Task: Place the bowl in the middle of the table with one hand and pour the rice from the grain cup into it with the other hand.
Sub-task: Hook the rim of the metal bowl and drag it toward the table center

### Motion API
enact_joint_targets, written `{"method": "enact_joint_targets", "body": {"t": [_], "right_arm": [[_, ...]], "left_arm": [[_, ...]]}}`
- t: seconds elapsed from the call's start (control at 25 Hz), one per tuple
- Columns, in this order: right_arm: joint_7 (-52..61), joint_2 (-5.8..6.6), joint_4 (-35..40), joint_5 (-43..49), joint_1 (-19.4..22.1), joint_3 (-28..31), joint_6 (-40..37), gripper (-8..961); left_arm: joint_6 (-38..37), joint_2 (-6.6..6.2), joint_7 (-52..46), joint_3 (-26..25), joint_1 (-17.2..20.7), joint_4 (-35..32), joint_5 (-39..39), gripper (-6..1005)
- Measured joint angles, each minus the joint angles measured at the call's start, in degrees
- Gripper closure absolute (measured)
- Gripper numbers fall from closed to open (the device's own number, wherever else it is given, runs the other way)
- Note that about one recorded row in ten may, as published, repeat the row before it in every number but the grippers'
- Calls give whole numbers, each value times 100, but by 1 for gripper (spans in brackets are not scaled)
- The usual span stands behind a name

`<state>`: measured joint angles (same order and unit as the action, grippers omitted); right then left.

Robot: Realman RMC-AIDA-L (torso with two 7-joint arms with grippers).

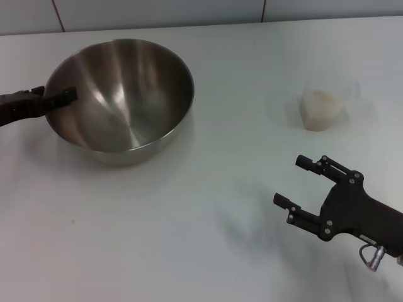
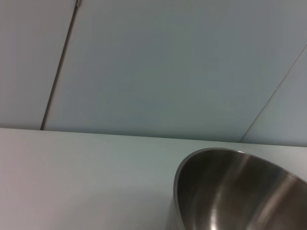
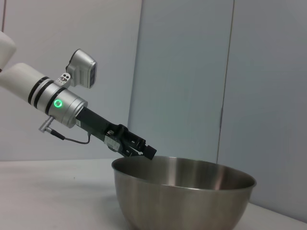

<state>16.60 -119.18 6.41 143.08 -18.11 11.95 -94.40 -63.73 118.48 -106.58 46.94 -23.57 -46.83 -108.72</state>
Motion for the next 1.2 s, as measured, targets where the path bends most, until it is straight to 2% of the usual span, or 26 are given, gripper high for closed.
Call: {"method": "enact_joint_targets", "body": {"t": [0.24, 0.48, 0.6, 0.88, 1.2], "right_arm": [[-2, 0, 0, 0, 0, 0, 0, 248], [-7, 0, 0, 0, 0, 0, 0, 250], [-10, 0, 1, 0, 0, 0, 0, 251], [-16, 0, 0, 0, 2, 0, 1, 254], [-17, 0, 7, 0, 4, 0, 1, 256]], "left_arm": [[34, 0, 2, 3, 2, 64, 0, 239], [20, -24, -190, 353, 45, -83, -181, 244], [12, -13, -244, 361, 55, -185, -304, 247], [89, 0, -789, 423, 14, -339, -661, 500], [83, 0, -939, 449, 10, -442, -717, 724]]}}
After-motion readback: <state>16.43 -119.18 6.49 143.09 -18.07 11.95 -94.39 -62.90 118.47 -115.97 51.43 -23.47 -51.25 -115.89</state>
